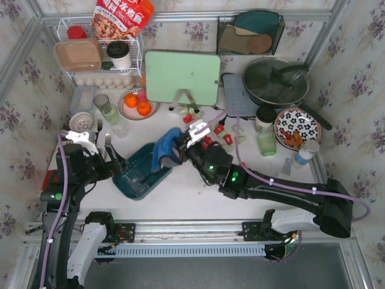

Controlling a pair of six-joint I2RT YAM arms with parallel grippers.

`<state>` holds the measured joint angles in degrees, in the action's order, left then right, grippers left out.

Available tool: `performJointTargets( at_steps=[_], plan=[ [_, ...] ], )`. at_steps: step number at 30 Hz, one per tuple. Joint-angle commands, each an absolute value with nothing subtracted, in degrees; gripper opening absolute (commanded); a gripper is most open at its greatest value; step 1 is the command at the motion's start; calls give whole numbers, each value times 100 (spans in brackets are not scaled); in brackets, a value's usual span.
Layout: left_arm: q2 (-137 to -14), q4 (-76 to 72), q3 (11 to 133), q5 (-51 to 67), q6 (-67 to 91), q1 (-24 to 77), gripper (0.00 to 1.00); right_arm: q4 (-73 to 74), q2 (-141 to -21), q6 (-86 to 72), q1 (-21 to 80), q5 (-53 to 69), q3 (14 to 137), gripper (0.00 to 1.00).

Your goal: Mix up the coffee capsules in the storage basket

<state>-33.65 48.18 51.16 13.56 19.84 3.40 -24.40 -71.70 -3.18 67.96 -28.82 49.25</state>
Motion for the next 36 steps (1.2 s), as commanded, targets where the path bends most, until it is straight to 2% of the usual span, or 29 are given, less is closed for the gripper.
performJointTargets(
  at_steps=[1, 6, 18, 28, 31, 36],
  plan=[
    [-3480, 4714, 5098, 1365, 2021, 332, 99, -3180, -6859, 461, 6368, -2859, 5234, 0],
    [-3621, 4761, 5107, 1268, 2031, 327, 99, -3165, -6439, 977, 6028, -3017, 5606, 0],
    [-3673, 4765, 5128, 1441, 1986, 325, 99, -2718, -4375, 2254, 5940, -6230, 5291, 0],
    [-3408, 4781, 5143, 1443, 1933, 572, 99, -2472, -3410, 3153, 5614, -7662, 4820, 0],
    [-3330, 4797, 5142, 1388, 1917, 621, 99, -2024, -3266, 2795, 5126, -7717, 4503, 0],
    [-3257, 4813, 5159, 1309, 1922, 659, 99, 743, -3591, 388, 4282, -7049, 4601, 0]
  ],
)
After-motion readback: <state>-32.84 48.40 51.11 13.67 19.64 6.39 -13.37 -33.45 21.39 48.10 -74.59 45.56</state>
